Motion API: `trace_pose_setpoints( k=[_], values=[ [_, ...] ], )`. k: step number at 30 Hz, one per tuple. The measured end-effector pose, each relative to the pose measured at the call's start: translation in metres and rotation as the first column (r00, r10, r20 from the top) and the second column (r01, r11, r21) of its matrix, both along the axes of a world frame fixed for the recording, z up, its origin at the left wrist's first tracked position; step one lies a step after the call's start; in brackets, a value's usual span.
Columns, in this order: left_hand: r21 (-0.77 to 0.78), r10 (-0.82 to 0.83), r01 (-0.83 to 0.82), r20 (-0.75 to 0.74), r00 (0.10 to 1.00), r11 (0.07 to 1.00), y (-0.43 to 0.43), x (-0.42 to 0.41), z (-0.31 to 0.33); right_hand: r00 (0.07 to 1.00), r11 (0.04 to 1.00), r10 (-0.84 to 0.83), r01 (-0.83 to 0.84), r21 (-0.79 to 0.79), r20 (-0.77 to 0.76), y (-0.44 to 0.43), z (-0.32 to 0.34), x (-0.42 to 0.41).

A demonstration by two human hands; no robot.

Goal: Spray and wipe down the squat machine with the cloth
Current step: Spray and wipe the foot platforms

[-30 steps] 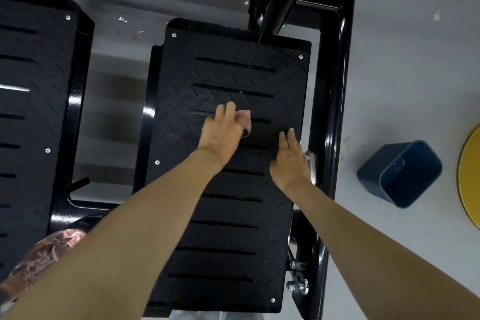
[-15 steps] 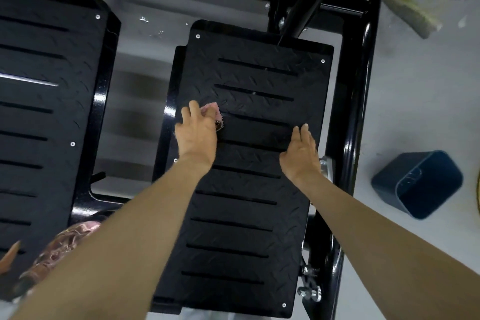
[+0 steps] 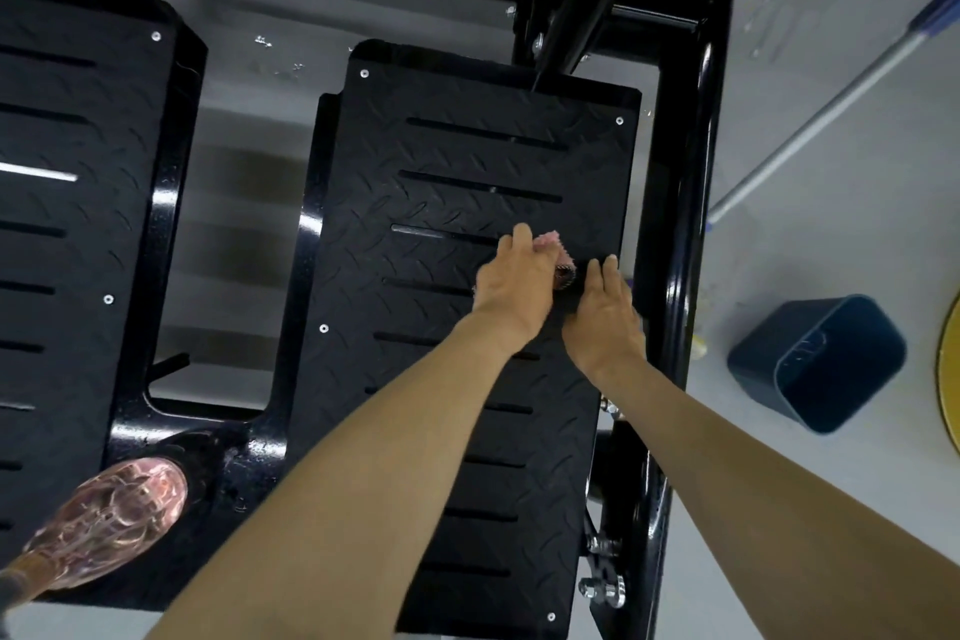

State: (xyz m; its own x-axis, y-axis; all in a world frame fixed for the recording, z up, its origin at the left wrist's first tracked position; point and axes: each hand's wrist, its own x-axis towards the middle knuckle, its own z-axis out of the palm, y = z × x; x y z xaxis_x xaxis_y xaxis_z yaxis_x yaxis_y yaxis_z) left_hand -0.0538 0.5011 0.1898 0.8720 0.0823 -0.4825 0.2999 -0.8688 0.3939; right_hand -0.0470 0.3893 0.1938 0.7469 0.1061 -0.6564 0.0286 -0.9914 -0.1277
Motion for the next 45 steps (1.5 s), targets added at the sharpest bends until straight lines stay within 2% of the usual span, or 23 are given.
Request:
trace_pose_setpoints(
  k=[3, 5, 11, 17, 20, 26, 28, 31, 33, 41, 45],
  values=[
    [0.055, -0.087, 0.079, 0.157, 0.984, 0.995, 0.016, 0.008, 0.004, 1.000, 0.999, -0.011, 0.011, 0.031, 0.011, -0.001, 0.000, 0.005],
    [0.093, -0.056, 0.036, 0.220, 0.974, 0.995, 0.019, 0.021, 0.006, 1.000, 0.999, -0.008, 0.007, 0.050, 0.020, 0.002, 0.000, 0.010],
    [0.282, -0.181, 0.148, 0.093, 0.979, 0.948, 0.019, 0.048, 0.001, 0.999, 0.998, 0.041, -0.042, 0.038, 0.012, 0.014, 0.001, 0.021],
    [0.352, -0.214, 0.185, 0.044, 0.976, 0.918, 0.064, 0.040, -0.001, 0.998, 0.998, 0.063, -0.062, 0.025, -0.015, 0.019, 0.000, 0.022],
    [0.371, -0.164, 0.145, 0.020, 0.986, 0.917, 0.100, 0.026, -0.005, 0.997, 0.997, 0.078, -0.078, 0.006, -0.002, 0.022, -0.001, 0.022],
    [0.387, 0.031, -0.040, 0.030, 0.999, 0.921, 0.156, -0.001, -0.008, 0.994, 0.993, 0.108, -0.107, -0.058, 0.004, 0.033, -0.001, 0.040],
    [0.385, 0.071, -0.084, 0.048, 0.996, 0.919, 0.152, -0.003, -0.008, 0.996, 0.993, 0.092, -0.092, -0.074, -0.006, 0.037, -0.002, 0.048],
    [0.301, 0.309, -0.304, 0.031, 0.950, 0.904, 0.125, 0.003, -0.003, 0.997, 0.993, 0.051, -0.056, -0.101, -0.055, 0.040, -0.005, 0.059],
    [0.263, 0.375, -0.367, 0.022, 0.927, 0.892, 0.102, 0.009, -0.001, 0.995, 0.988, 0.061, -0.071, -0.134, -0.078, 0.042, -0.006, 0.061],
    [0.109, 0.081, -0.079, -0.015, 0.997, 0.991, 0.032, 0.044, 0.002, 0.985, 0.975, 0.149, -0.161, -0.155, -0.086, 0.032, -0.001, 0.069],
    [0.077, -0.144, 0.146, -0.023, 0.989, 0.986, 0.022, 0.052, 0.004, 0.989, 0.979, 0.129, -0.139, -0.151, -0.076, 0.033, 0.000, 0.069]
  ],
)
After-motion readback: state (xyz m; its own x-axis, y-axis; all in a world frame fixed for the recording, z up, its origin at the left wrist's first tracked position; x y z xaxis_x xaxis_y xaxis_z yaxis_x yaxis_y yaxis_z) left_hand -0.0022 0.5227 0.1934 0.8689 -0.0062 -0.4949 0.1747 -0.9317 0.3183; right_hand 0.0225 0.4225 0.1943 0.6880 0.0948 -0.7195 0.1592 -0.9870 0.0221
